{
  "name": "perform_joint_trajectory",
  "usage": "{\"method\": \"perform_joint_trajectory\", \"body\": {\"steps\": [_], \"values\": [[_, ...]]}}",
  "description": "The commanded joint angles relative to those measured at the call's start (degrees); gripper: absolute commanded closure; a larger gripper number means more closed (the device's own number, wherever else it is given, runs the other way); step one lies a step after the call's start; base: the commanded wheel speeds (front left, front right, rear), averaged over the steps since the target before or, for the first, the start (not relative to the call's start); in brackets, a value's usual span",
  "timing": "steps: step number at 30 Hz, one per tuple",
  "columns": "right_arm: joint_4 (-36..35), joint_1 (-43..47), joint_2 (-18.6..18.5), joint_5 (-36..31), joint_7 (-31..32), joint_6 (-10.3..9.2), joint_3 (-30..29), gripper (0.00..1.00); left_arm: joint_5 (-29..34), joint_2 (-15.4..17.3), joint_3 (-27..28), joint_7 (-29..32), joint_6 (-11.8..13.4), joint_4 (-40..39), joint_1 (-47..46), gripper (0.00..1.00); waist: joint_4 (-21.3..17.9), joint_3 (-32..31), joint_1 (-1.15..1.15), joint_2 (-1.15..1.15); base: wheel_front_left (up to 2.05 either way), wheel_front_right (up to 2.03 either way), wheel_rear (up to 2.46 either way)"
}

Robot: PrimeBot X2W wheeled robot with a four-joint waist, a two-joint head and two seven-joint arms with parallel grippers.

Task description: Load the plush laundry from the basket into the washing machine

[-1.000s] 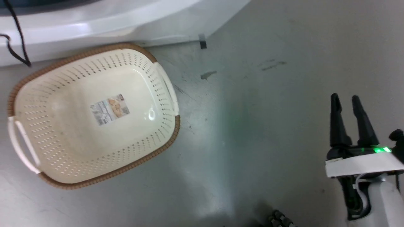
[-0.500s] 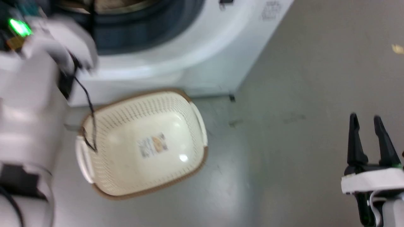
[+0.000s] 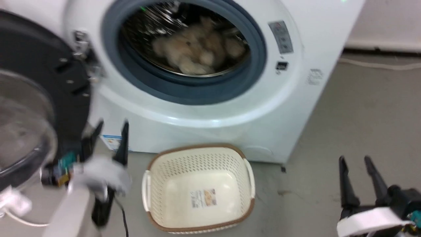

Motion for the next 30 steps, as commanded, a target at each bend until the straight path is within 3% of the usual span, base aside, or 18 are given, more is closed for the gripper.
{"method": "perform_joint_trajectory", "body": {"steps": [1,3,4,11,16,24,30], "values": [[-0.14,1.16,-0.04,-0.47,-0.25,0.03,0.43,0.0,-0.07,-0.15,0.85,-0.29,0.79,-2.5,2.88,0.0,2.58,-2.6,0.02,0.0,0.0,0.0,0.0],[-0.12,2.22,-0.04,-0.87,-0.25,0.03,1.25,0.0,0.3,-0.04,2.51,-0.29,2.2,-7.42,7.66,0.0,3.14,-3.54,0.02,0.0,0.0,0.0,0.0],[-0.33,3.81,-0.04,-0.91,-0.25,0.03,1.58,0.0,1.32,-0.88,3.93,-0.29,3.6,-13.77,14.32,0.0,4.04,-4.71,0.02,0.0,0.0,0.0,0.0],[-0.62,7.22,-0.04,-0.7,-0.25,0.03,2.35,0.0,6.71,-5.93,7.25,-0.3,6.68,-24.63,26.57,0.0,4.84,-7.15,0.02,0.0,0.0,0.0,0.0],[-1.11,8.39,-0.04,-1.25,-0.25,0.03,1.55,0.0,9.12,-8.61,8.22,-0.3,4.91,-27.57,31.05,0.0,5.54,-7.81,0.02,0.0,0.0,0.0,0.0],[-0.98,9.76,-0.04,-1.45,-0.25,0.03,1.43,0.0,12.06,-9.49,8.69,-0.3,1.99,-25.98,32.98,0.0,6.42,-8.44,0.02,0.0,0.0,0.0,0.0],[-0.56,9.98,-0.04,-0.59,-0.25,0.03,1.57,0.0,13.37,-10.14,8.93,-0.3,1.26,-25.55,33.49,0.0,6.36,-8.53,0.02,0.0,0.0,0.0,0.0]]}}
